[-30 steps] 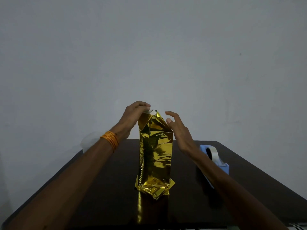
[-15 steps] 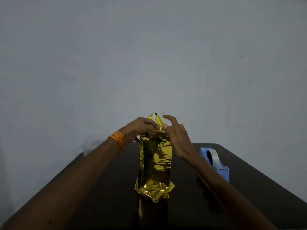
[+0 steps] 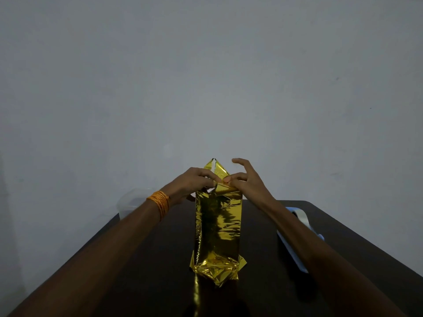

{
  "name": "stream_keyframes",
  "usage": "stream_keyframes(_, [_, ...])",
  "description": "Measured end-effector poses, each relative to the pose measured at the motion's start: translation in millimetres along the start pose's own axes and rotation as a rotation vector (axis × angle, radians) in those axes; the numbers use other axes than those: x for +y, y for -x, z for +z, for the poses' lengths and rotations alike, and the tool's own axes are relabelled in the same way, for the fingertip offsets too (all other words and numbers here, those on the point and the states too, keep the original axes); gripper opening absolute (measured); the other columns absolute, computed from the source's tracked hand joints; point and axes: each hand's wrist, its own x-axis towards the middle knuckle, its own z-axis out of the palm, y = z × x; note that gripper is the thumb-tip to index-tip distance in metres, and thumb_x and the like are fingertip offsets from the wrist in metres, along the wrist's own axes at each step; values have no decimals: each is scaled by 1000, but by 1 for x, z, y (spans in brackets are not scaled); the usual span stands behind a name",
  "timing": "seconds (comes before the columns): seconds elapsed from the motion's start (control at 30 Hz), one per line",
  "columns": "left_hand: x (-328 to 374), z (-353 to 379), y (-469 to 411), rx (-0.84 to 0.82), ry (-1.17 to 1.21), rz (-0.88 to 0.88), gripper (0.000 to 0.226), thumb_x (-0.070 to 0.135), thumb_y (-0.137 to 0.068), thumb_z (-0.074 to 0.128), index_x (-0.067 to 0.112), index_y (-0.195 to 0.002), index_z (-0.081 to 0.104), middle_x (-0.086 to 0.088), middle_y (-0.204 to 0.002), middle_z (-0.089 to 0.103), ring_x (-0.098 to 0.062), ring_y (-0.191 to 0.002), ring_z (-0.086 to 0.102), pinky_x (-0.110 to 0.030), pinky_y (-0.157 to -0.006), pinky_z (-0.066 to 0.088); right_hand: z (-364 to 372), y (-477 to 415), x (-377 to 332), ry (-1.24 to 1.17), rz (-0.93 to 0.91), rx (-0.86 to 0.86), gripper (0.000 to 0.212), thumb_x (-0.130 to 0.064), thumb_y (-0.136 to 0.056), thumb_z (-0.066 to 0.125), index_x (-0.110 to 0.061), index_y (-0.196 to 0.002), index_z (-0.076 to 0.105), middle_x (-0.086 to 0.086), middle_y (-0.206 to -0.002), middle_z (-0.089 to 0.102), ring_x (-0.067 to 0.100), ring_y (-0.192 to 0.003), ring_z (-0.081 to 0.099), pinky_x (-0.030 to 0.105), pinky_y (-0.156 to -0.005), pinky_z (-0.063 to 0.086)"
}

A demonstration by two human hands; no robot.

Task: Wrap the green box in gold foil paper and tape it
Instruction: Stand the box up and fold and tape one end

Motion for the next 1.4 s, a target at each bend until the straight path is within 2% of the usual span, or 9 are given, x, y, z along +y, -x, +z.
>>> stream_keyframes(0.1, [-1, 2, -1, 48, 27, -51, 20, 44, -93, 60, 31, -91, 76, 0, -115, 61, -21, -107, 57, -50, -96, 48, 1, 0, -1, -49, 6, -32, 60, -10, -91, 67, -25, -142, 39, 8, -98, 74, 19, -90, 71, 33, -81, 59])
stream_keyframes(0.17, [-2, 4, -3, 57, 5, -34, 27, 50, -92, 59, 29, -97, 75, 1, -118, 58, -23, -113, 53, -48, -98, 44, 2, 3, -1, -91, 13, -40, 61, -10, -92, 67, -24, -143, 37, 12, -103, 72, 16, -87, 70, 23, -72, 56])
stream_keyframes(0.33, [-10, 6, -9, 7, -58, 100, 24, 27, -86, 73, 12, -103, 73, -1, -99, 65, -15, -93, 62, -28, -81, 48, 2, 8, 1, -141, 34, -23, 60, -9, -93, 66, -23, -144, 36, 18, -109, 68, 13, -84, 65, 16, -62, 51])
stream_keyframes(0.4, [-13, 7, -10, -4, -67, 100, 27, 26, -87, 72, 12, -110, 71, -1, -104, 65, -9, -90, 63, -22, -77, 46, 1, 7, 4, -132, 36, -22, 62, -12, -92, 67, -24, -144, 36, 16, -108, 69, 11, -82, 63, 14, -59, 49])
stream_keyframes(0.77, [-30, 6, -5, 53, -49, 74, 73, 73, -54, 71, 35, -116, 69, 2, -127, 62, -17, -113, 60, -46, -101, 49, 1, 4, 10, -129, -17, -6, 60, -13, -91, 69, -27, -142, 40, 7, -103, 72, 26, -96, 70, 26, -72, 56])
stream_keyframes(0.9, [-31, 7, -2, 66, -35, 66, 61, 66, -65, 74, 34, -117, 69, 0, -124, 64, -17, -109, 63, -43, -96, 53, -1, 10, 6, -71, -105, 55, 53, -12, -89, 71, -29, -134, 49, 4, -102, 71, 18, -99, 67, 26, -70, 56])
stream_keyframes(1.07, [-32, 5, -2, 54, -21, 77, 49, 48, -81, 73, 28, -124, 65, -3, -128, 60, -19, -108, 63, -26, -81, 50, -9, 8, -9, -19, -229, 284, 10, -19, -92, 69, -18, -102, 69, -4, -100, 71, 9, -99, 64, 22, -84, 48])
stream_keyframes(1.27, [-30, 8, -2, 67, -19, 61, 51, 48, -82, 72, 27, -127, 62, -4, -124, 60, -19, -107, 62, -27, -79, 52, -13, -2, -28, 44, -189, 29, 6, -18, -89, 73, -13, -92, 75, -1, -82, 74, 13, -79, 69, 28, -74, 53])
stream_keyframes(1.4, [-33, 8, -4, 76, -29, 54, 53, 52, -79, 73, 30, -126, 61, -4, -122, 62, -20, -106, 63, -38, -89, 55, -10, -5, -35, 123, -189, -129, 21, -20, -87, 75, -18, -108, 73, -3, -66, 68, 11, -70, 67, 30, -76, 53])
